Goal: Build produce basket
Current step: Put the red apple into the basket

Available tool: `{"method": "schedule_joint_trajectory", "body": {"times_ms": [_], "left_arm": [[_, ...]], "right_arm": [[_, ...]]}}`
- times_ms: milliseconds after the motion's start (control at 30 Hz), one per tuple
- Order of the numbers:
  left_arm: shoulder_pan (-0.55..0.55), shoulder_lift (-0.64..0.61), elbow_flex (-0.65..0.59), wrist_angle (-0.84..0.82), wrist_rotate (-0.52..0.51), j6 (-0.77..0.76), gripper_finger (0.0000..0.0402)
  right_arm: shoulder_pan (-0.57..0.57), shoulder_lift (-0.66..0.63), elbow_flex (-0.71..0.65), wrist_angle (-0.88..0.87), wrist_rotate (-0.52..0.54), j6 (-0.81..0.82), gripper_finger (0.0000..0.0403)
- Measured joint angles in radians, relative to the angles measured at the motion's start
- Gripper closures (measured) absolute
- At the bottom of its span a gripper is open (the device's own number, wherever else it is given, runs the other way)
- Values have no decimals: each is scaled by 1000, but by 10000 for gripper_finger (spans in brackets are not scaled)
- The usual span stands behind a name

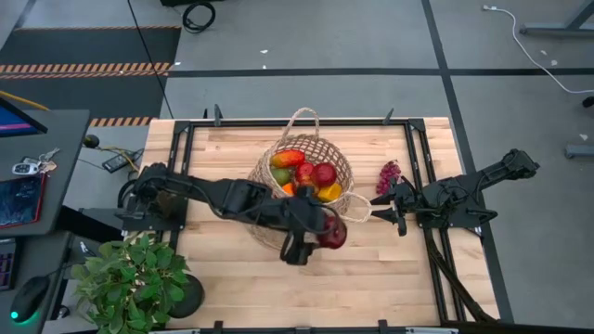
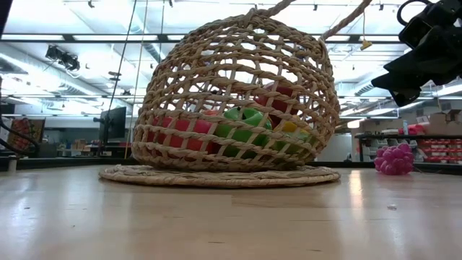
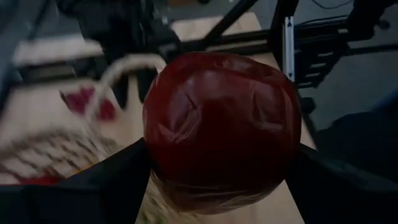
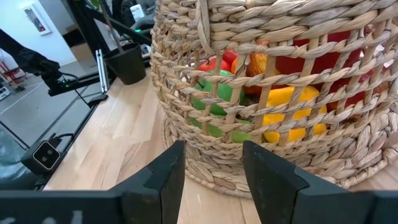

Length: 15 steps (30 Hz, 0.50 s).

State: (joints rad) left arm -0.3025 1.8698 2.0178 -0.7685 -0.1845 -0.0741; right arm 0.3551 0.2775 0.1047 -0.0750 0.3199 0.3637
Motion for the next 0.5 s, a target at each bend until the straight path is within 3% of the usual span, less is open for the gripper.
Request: {"method": "schedule_joint_trajectory", "body": {"times_ms": [200, 500], "left_arm": [[49, 0, 0, 116, 2, 262, 70], [105, 0, 0, 328, 2, 838, 69]], "right_arm": [[0, 0, 0, 0, 0, 0, 236], [0, 0, 0, 0, 0, 0, 236]]}}
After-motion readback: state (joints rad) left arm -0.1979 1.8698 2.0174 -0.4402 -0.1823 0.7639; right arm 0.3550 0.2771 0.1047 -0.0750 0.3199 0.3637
